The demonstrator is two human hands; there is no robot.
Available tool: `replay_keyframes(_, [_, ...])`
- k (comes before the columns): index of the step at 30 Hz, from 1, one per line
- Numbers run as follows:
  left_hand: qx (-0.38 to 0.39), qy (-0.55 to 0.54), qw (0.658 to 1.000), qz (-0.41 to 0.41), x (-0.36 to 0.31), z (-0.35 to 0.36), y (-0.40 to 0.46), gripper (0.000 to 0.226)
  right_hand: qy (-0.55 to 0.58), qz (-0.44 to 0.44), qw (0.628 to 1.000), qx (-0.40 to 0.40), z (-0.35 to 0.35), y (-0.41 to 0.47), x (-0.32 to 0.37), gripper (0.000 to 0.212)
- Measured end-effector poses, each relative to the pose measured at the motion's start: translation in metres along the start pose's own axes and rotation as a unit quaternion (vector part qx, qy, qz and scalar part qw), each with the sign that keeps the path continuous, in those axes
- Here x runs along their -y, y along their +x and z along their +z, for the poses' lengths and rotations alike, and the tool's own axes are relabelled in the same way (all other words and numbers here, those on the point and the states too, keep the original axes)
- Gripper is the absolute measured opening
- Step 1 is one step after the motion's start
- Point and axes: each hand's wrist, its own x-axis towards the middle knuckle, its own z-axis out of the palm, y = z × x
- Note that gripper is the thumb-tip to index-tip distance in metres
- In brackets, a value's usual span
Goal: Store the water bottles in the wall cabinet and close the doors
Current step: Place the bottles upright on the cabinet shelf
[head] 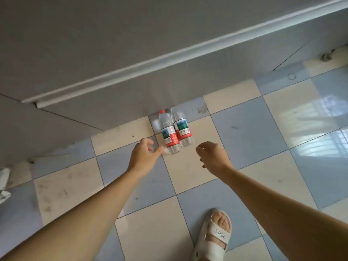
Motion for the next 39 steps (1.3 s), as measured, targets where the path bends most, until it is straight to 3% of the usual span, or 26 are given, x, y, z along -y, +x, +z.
replay_keyframes(10, [-0.027, -0.035, 0.999, -0.029, 0.070, 0.112, 0.120, 0.077, 0.012, -0.031, 0.998, -0.046, 0.080, 0.141, -0.054, 0.044])
replay_keyframes(14, [-0.035, -0.090, 0.995, -0.014, 0.076, 0.134, 0.141, 0.066, -0.008, -0.041, 0.997, -0.063, 0.098, 0.172, -0.059, 0.048])
replay_keyframes(21, [0.020, -0.112, 0.993, -0.035, 0.080, 0.143, 0.136, 0.055, -0.005, -0.038, 0.998, -0.048, 0.107, 0.173, -0.077, 0.058])
replay_keyframes(30, [0.112, -0.002, 0.992, -0.063, 0.127, 0.126, 0.071, 0.059, -0.051, 0.070, 0.992, 0.088, 0.135, 0.101, -0.122, 0.077])
replay_keyframes(36, [0.070, 0.005, 0.997, -0.021, 0.119, 0.127, 0.095, 0.062, -0.004, 0.051, 0.998, 0.043, 0.124, 0.134, -0.098, 0.089])
replay_keyframes(39, [0.071, 0.006, 0.997, -0.012, 0.108, 0.131, 0.113, 0.085, 0.041, 0.050, 0.997, 0.032, 0.119, 0.155, -0.081, 0.087])
